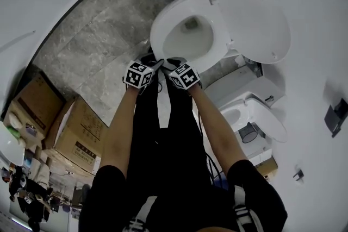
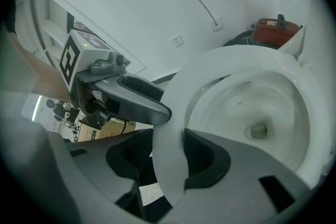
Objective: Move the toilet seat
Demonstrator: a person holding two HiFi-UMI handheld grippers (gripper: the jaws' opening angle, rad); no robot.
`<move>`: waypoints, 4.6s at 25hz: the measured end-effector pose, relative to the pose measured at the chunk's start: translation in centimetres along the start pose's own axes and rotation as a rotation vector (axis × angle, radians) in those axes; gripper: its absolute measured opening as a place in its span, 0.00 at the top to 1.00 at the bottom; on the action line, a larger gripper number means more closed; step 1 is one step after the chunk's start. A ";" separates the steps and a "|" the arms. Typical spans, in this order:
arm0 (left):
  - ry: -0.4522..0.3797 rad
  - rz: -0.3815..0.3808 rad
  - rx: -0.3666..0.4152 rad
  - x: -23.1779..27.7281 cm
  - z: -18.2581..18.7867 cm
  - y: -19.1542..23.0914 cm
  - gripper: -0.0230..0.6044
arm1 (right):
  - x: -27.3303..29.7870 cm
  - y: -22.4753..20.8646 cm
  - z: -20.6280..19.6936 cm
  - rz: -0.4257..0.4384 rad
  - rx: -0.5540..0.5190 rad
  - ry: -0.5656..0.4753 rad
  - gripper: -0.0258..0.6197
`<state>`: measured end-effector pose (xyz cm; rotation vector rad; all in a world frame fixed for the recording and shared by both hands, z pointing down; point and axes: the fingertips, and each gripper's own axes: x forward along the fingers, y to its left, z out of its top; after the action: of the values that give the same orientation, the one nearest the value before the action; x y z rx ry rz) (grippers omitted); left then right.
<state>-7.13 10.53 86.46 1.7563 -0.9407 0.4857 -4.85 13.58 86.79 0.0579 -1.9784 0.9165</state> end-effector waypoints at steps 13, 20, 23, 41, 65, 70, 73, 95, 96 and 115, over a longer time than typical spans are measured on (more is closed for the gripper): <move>0.026 -0.066 0.021 -2.9 3.5 -3.8 0.67 | -5.0 1.5 2.1 -0.063 0.021 -0.018 0.67; 0.025 -0.106 0.031 -3.3 5.2 -6.0 0.68 | -8.1 1.6 2.4 -0.144 0.043 -0.024 0.68; 0.030 -0.097 0.033 -3.5 5.7 -6.6 0.68 | -9.1 2.0 2.9 -0.132 0.053 -0.083 0.66; -0.109 -0.029 -0.010 -4.5 11.1 -11.5 0.69 | -15.4 1.7 4.6 -0.148 -0.141 -0.120 0.68; -0.218 -0.014 -0.012 -4.2 16.8 -16.7 0.69 | -22.8 0.4 5.9 -0.134 -0.237 -0.195 0.72; -0.217 0.000 -0.010 -4.0 17.5 -17.4 0.69 | -23.9 0.0 6.3 -0.132 -0.242 -0.230 0.72; -0.216 -0.001 -0.008 -3.9 18.1 -17.8 0.69 | -24.6 -0.2 6.6 -0.132 -0.251 -0.250 0.72; -0.217 -0.002 0.014 -2.7 22.2 -21.3 0.68 | -29.9 -2.5 6.8 -0.154 -0.252 -0.323 0.72; -0.216 -0.003 0.015 -2.6 22.4 -21.4 0.68 | -30.1 -2.6 6.9 -0.153 -0.249 -0.324 0.72; -0.227 0.008 0.019 -1.9 24.1 -23.0 0.67 | -32.3 -4.0 7.1 -0.134 -0.263 -0.310 0.72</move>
<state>7.10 -7.37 62.13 1.8523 -1.1039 0.3047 10.04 -3.56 62.39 0.1892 -2.3359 0.5809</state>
